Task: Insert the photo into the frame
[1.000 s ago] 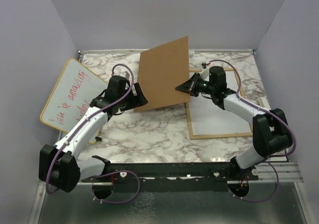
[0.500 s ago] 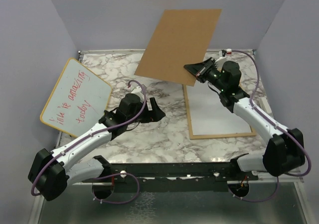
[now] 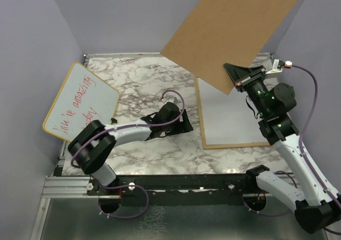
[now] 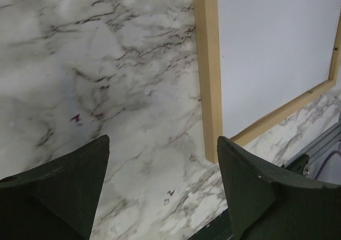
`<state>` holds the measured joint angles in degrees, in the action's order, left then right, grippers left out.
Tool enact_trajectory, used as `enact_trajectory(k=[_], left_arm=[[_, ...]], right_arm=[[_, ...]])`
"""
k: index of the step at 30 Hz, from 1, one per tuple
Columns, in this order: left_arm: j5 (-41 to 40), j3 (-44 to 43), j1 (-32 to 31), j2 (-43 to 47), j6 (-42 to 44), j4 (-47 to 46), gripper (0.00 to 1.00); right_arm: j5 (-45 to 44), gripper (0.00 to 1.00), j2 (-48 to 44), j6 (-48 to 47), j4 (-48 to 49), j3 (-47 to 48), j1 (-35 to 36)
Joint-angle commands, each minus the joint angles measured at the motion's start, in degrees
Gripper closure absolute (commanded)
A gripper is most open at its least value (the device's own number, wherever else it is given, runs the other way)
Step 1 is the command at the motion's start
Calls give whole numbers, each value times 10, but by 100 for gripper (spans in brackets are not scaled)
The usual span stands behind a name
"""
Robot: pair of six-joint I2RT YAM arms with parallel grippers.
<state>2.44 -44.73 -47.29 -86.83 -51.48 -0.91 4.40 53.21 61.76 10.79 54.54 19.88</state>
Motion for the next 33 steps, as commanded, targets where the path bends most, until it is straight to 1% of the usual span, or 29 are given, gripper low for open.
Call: enact_trajectory(k=[1,4,6,9,11,13,15,18,20,26,27,30,33], left_arm=[[-15,-99,-22,-100,-22,-19,21],[-20,-164,-26,-154,-31,1,24],[-45,-188,-30,-183,-34,-5,27],[-53,-235,-31,-234,-44,16,33],[-65,-267,-36,-263,-43,48,39],[-97,-303,-42,-288,-40,98,43],[-119,-330,-47,-308,-35,130,45],[-125,-343,-49,-327,-35,136,46],[-126,-352,-49,-338,-33,137,48],[-164,-358,-49,-344,-29,188,72],[-168,-359,-49,-346,-27,194,75],[-164,-369,-49,-363,-17,209,77],[-170,-392,-49,-383,-5,243,77]], right_arm=[[-51,99,-70,19,-38,4,0],[-59,99,-86,38,-76,21,0],[-62,99,-93,46,-82,22,0],[-70,99,-90,57,-106,33,0],[-66,100,-86,51,-124,42,0],[-60,100,-83,52,-126,44,0],[-55,100,-81,54,-129,43,0],[-49,100,-81,58,-127,36,0],[-48,100,-82,58,-126,34,0],[-48,99,-79,58,-130,34,0],[-41,99,-79,58,-129,33,0],[-28,99,-79,59,-130,31,0],[-24,100,-76,59,-133,32,0]])
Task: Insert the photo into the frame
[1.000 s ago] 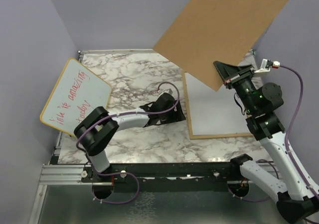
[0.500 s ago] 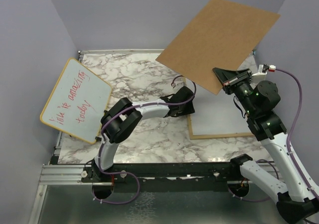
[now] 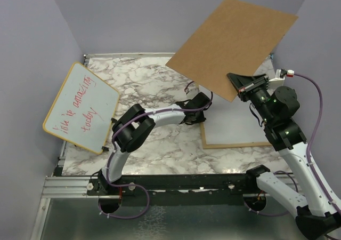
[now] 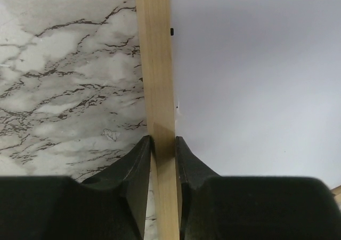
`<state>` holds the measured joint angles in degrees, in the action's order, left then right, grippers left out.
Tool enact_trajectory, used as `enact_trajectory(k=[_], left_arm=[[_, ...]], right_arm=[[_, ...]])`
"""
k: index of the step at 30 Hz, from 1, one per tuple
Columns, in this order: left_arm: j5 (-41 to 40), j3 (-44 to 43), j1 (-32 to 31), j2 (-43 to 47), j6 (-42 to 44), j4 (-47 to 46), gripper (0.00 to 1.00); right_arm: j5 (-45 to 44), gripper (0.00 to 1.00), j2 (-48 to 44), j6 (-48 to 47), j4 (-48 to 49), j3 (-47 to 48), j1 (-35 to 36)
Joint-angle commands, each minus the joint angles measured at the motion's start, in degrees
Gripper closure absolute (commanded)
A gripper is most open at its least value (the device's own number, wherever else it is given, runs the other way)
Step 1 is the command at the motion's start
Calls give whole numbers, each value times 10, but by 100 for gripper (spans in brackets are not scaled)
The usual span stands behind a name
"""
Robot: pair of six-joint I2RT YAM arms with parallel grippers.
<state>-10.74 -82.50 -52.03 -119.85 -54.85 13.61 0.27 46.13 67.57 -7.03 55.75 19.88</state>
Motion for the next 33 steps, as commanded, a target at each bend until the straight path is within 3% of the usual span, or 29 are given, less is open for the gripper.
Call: enact_trajectory(k=[1,6,20,26,33], left_arm=[[-46,-22,-2,-58,33,114,79],[-65,19,9,-30,36,143,83],[-29,296,123,194,51,93,83],[4,375,190,261,68,77,83],[35,404,259,328,160,87,83]], right_arm=[[19,99,-4,0,43,20,0],[35,100,7,-6,24,28,0],[86,100,35,-34,-14,18,0],[138,100,62,-104,-78,20,0],[241,100,109,-230,-126,13,0]])
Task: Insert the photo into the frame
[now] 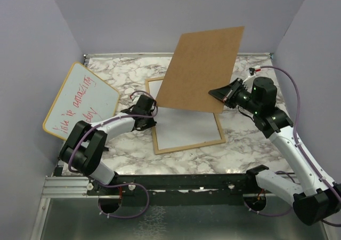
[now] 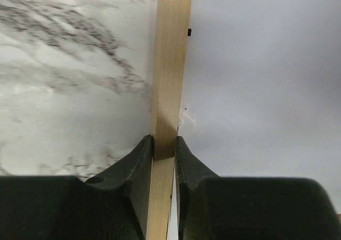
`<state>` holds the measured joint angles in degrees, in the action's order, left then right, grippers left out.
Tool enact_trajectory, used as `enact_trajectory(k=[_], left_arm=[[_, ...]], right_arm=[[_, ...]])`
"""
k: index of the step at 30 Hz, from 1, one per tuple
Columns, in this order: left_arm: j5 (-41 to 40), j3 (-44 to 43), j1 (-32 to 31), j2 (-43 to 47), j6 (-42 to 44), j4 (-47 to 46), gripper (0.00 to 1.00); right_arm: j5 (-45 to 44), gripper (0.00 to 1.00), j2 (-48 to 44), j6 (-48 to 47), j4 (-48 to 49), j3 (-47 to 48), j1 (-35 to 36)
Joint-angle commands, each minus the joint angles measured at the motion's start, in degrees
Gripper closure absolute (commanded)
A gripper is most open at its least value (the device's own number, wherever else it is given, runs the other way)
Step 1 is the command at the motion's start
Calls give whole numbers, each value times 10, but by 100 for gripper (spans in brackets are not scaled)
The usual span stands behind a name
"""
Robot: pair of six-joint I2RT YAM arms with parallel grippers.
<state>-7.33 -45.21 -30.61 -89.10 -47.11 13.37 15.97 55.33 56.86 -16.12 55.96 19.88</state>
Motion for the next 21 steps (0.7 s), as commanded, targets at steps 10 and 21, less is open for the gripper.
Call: enact_trajectory(k=[10,21], left_arm=[[34,11,96,18,147,100,80],[29,-5,104,25,152,115,73]], right_arm=[[96,100,51,-184,-54,32,0],[6,100,3,-35,182,-4,0]])
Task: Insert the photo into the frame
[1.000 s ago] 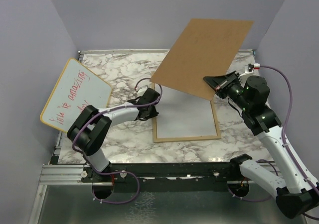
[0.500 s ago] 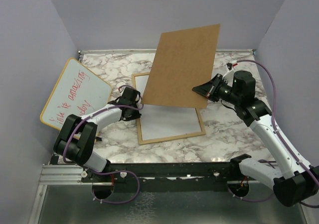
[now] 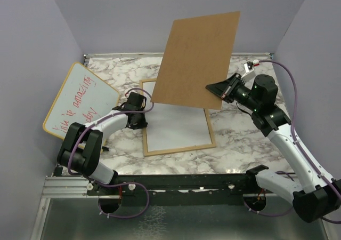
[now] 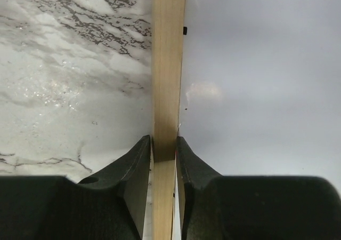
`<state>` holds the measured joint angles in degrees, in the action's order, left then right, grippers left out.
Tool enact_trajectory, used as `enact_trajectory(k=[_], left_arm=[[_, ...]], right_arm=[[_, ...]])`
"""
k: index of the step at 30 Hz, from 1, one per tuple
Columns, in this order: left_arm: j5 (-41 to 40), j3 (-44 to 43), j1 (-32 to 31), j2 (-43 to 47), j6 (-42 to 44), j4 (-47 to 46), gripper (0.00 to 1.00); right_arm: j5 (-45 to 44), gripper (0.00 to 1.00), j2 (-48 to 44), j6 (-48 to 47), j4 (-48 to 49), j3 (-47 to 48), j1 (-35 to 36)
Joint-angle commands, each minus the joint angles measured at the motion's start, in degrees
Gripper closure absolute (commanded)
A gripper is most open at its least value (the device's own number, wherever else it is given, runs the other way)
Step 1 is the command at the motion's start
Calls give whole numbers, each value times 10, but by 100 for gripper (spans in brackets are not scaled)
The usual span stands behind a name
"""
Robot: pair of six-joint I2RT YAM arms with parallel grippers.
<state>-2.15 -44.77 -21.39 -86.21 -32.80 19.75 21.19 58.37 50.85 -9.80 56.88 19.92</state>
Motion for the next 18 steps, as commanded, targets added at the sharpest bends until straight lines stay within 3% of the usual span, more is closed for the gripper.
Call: enact_trajectory(k=[1,12,15,18], left_arm=[[-24,-12,12,-5,9,54,73],[-7,-41,18,-9,25,65,62],[1,-59,24,-7,22,75,57],[-2,-87,31,2,21,82,45]], right_arm=[[-54,100,-31,31,126,-14,-1],[-170,100,-123,44,45,-64,-1],[-149,100,-115,12,3,-64,0],[-63,100,-68,-53,-44,-43,-1]])
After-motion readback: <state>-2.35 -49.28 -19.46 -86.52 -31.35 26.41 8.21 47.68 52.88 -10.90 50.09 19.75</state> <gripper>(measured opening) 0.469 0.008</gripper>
